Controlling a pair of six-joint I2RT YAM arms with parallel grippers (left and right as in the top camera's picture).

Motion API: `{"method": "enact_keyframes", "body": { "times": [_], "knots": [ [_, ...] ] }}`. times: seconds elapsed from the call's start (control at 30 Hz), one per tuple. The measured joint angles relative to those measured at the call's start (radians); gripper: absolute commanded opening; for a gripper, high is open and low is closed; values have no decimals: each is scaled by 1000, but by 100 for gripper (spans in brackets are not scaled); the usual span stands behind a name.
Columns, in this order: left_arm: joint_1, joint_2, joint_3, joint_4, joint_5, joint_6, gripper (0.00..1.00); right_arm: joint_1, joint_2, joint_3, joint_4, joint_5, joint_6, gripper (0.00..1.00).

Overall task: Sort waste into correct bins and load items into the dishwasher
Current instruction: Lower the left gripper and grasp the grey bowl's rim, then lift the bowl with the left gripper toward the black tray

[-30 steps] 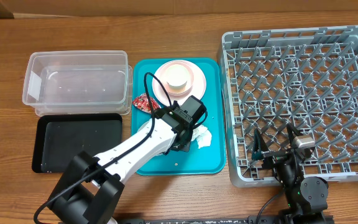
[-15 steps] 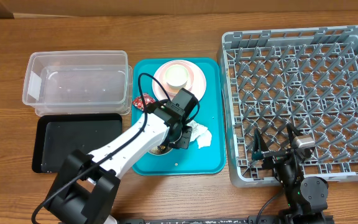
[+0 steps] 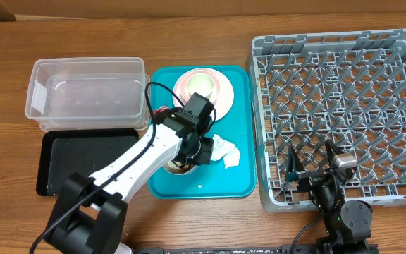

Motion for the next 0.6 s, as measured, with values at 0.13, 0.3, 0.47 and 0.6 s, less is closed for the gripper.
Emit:
{"method": "enact_keyframes", "body": {
  "times": [0.13, 0.3, 0.47, 0.6],
  "knots": [
    [5, -39, 0, 2, 8, -1, 4, 0, 0, 0, 0, 0, 0, 100],
    [13, -55, 0, 0, 23, -5, 4, 0, 0, 0, 0, 0, 0, 100],
    [13, -55, 0, -4, 15, -31, 4, 0, 0, 0, 0, 0, 0, 100],
    [12, -55, 0, -6, -22, -55, 4, 0, 0, 0, 0, 0, 0, 100]
  ]
}}
